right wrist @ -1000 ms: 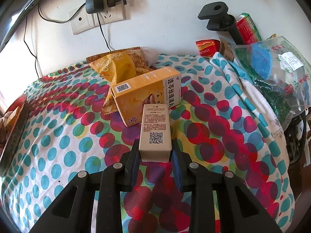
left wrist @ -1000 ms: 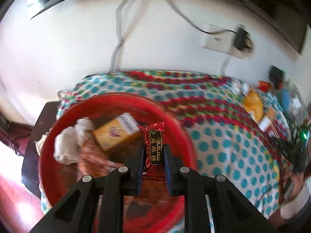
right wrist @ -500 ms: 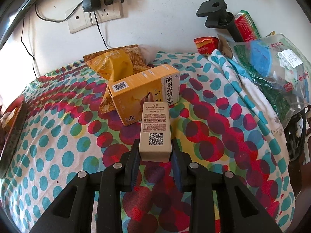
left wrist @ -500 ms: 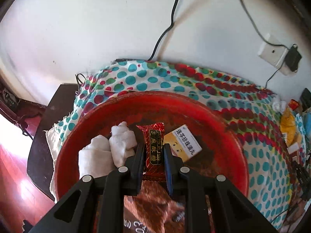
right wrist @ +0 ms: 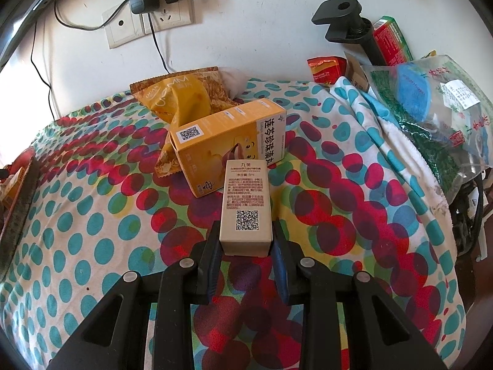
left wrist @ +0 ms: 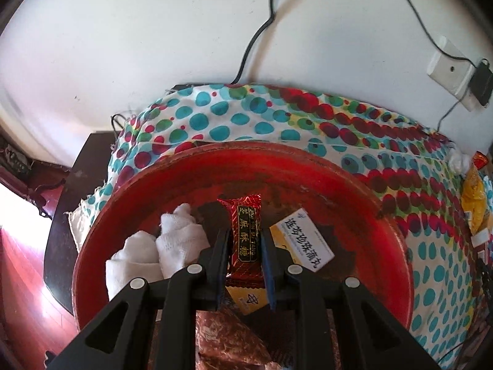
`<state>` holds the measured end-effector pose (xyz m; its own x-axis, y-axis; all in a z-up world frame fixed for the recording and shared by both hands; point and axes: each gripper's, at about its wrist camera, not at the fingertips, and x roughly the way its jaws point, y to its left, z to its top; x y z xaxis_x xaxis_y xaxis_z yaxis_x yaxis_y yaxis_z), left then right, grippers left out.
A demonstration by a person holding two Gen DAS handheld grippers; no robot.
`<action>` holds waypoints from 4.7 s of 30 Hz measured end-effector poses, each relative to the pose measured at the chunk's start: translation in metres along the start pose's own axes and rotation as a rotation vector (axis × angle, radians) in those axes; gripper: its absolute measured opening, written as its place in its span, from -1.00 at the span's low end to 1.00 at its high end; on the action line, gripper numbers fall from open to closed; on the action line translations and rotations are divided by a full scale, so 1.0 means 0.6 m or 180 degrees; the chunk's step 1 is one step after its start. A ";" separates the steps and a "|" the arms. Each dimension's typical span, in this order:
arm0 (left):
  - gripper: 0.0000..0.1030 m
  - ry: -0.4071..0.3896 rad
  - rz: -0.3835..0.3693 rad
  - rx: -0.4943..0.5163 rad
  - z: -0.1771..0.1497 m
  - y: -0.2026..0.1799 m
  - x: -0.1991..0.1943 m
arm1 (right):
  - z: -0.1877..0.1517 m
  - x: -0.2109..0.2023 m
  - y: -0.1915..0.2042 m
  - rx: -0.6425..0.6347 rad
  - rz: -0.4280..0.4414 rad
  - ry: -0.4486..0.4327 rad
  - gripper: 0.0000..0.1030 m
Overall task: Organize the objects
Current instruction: 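Carry the red candy bar into the red tray and open the left gripper, then lift the white box with the right gripper toward the red tray, then lower the white box into the red tray and open the right gripper, then move the right gripper back to the cloth and grasp the tall orange box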
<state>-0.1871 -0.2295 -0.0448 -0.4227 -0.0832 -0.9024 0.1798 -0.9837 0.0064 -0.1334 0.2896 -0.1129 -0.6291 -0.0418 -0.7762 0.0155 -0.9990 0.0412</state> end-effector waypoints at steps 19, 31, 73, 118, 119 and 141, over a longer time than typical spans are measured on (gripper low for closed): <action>-0.23 -0.0331 0.0151 -0.0093 -0.062 -0.005 -0.072 | 0.001 0.001 -0.001 -0.0037 -0.0039 0.0006 -0.46; -0.19 -0.0690 0.0352 0.0023 -0.177 -0.024 -0.134 | 0.002 -0.007 0.002 -0.0064 -0.0150 -0.0059 -0.46; 0.02 -0.0987 0.0054 -0.0321 -0.299 0.043 -0.140 | -0.019 -0.074 0.084 -0.0236 -0.0605 -0.0304 -0.46; 0.02 -0.0881 0.0029 -0.0705 -0.289 0.116 -0.122 | -0.011 -0.081 0.614 -0.1276 0.1046 0.0016 -0.46; 0.02 -0.0875 0.0036 -0.0707 -0.288 0.117 -0.121 | -0.010 -0.073 0.618 -0.1261 0.1040 0.0048 -0.46; 0.02 -0.0837 0.0058 -0.0626 -0.288 0.110 -0.112 | -0.010 -0.069 0.630 -0.1374 0.0916 -0.0042 0.13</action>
<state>0.0067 -0.2614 -0.0581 -0.6281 -0.1641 -0.7607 0.3467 -0.9341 -0.0848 -0.0970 -0.0865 -0.0690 -0.5618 -0.3182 -0.7636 0.5066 -0.8620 -0.0135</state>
